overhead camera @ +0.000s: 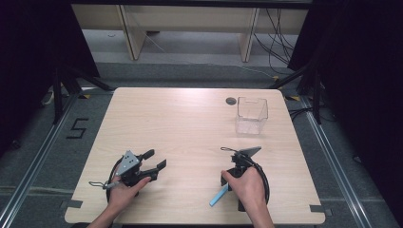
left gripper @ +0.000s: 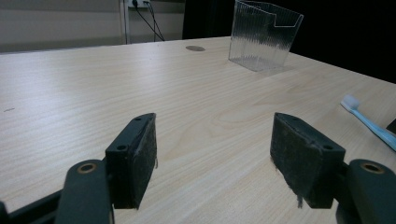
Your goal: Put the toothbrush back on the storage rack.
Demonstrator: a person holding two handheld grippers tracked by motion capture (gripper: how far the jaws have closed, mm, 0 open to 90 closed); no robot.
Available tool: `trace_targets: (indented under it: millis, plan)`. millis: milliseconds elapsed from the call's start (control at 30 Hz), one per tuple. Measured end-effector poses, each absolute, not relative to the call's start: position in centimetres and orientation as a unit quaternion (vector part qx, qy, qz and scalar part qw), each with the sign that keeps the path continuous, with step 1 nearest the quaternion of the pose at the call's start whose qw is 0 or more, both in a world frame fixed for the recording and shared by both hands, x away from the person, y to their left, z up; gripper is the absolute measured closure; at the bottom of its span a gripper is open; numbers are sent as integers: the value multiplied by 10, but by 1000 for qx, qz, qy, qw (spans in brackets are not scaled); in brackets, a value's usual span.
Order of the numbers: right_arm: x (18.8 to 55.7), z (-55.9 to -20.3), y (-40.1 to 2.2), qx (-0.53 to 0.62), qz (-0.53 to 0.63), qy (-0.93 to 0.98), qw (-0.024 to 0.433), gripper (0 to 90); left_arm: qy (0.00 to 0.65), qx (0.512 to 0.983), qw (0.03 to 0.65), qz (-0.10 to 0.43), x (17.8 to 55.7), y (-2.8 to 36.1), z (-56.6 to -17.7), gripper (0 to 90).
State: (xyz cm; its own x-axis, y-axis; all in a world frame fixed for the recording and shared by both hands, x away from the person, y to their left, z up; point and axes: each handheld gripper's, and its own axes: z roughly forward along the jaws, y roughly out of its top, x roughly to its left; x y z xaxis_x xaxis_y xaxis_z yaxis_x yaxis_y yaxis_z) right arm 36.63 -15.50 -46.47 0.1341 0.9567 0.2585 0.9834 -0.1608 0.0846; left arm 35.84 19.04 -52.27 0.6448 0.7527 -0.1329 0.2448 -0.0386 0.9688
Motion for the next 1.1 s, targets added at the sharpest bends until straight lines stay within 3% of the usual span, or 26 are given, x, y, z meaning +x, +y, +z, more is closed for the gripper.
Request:
trace_targets:
  millis: [33, 100, 200, 233, 267, 367, 700, 900, 1100]
  plan:
    - [367, -466, -157, -739, -126, -661, 40, 496, 363, 688, 591, 215, 358, 190, -523, 312]
    - [368, -464, -150, -769, -113, -627, 58, 501, 362, 688, 591, 215, 358, 190, -523, 312]
    - [369, -468, -157, -738, -112, -665, 25, 510, 363, 688, 590, 214, 359, 191, -523, 312]
    - [369, -468, -157, -738, -112, -665, 25, 510, 363, 688, 590, 214, 359, 191, -523, 312]
    - [369, -464, -149, -773, -100, -625, 54, 513, 363, 689, 590, 214, 359, 191, -523, 312]
    - [370, -468, -152, -754, -93, -650, 38, 526, 362, 688, 591, 214, 359, 190, -523, 312]
    - [375, -472, -140, -780, -67, -620, 58, 547, 363, 688, 591, 213, 359, 191, -523, 311]
    - [375, -474, -139, -758, -55, -649, 36, 567, 363, 689, 591, 213, 359, 191, -523, 311]
    - [376, -473, -135, -757, -38, -652, 25, 663, 362, 688, 591, 213, 359, 191, -523, 310]
